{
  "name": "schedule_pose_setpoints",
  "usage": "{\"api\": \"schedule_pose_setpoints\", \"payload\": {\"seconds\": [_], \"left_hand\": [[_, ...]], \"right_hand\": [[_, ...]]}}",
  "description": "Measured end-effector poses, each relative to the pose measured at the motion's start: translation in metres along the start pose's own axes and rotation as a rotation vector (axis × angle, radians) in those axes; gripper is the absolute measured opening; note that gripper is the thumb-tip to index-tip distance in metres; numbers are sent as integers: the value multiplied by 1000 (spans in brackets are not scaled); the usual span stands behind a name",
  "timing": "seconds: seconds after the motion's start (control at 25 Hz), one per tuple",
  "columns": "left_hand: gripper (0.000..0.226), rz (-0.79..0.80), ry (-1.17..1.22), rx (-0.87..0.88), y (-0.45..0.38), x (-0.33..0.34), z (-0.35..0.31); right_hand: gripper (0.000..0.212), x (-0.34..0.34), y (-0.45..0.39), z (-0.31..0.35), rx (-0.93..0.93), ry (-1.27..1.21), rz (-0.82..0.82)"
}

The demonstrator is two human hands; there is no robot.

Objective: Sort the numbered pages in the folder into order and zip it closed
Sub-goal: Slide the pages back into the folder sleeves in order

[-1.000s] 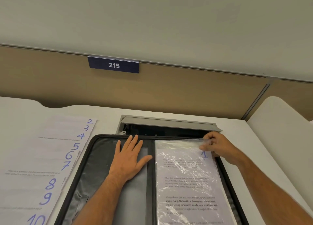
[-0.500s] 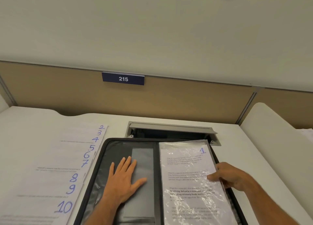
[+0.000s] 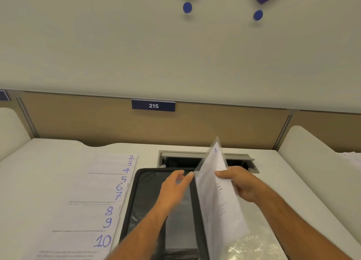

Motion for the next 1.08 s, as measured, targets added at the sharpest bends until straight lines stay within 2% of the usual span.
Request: {"api": "schedule_pose_setpoints", "payload": {"seconds": [0.08,0.16,0.24,0.36,0.48,0.52,0.56,0.64,0.68,0.72,0.8,0.88,0.92,1.08], "left_hand": [[51,49,222,-52,3,1,-20],[53,35,329,-81,4,-9,-21],[55,-44,232,-76,4,-28,-11],[29,-227,26,-135,3,-69,22],[30,-266,-99,-191,1,-96,61],[31,-261,-146,-200,0,-99,72],[34,-255,-183,-203,0,-101,84],[42,-238,-284,-196,0,-98,104],[47,-228,-356,-193,0,-95,112],[53,-219,-426,-185,-1,-92,119],[56,-202,-546,-176,-3,-87,128],[53,-182,-689,-138,-6,-86,126],[51,-171,-778,-107,-6,-87,124],[55,-164,-1027,55,-12,-96,122]], "right_hand": [[29,43,3,5,-50,7,33],[25,83,6,1,-51,-12,92],[31,112,4,-14,-16,-36,130],[29,138,1,-37,-21,-30,137],[29,143,-2,-58,-123,216,80],[41,139,-1,-64,-166,398,33],[65,136,-1,-74,-196,586,7],[113,132,-10,-104,-231,896,54],[122,131,-12,-119,-242,989,64],[122,130,-14,-131,-258,1045,61],[108,132,-14,-142,-340,1164,3],[84,131,-21,-157,-259,1214,21],[80,130,-26,-165,-244,1239,19],[82,132,-22,-156,-402,1302,-66]]}}
Point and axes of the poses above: each hand's wrist, its own y-axis away from the middle knuckle, its own x-axis out of the palm, z = x × y, the point moved 8 cm from there along -y, towards the middle knuckle, and after that the axes turned 9 degrees about -y, right-handed, at the moved point
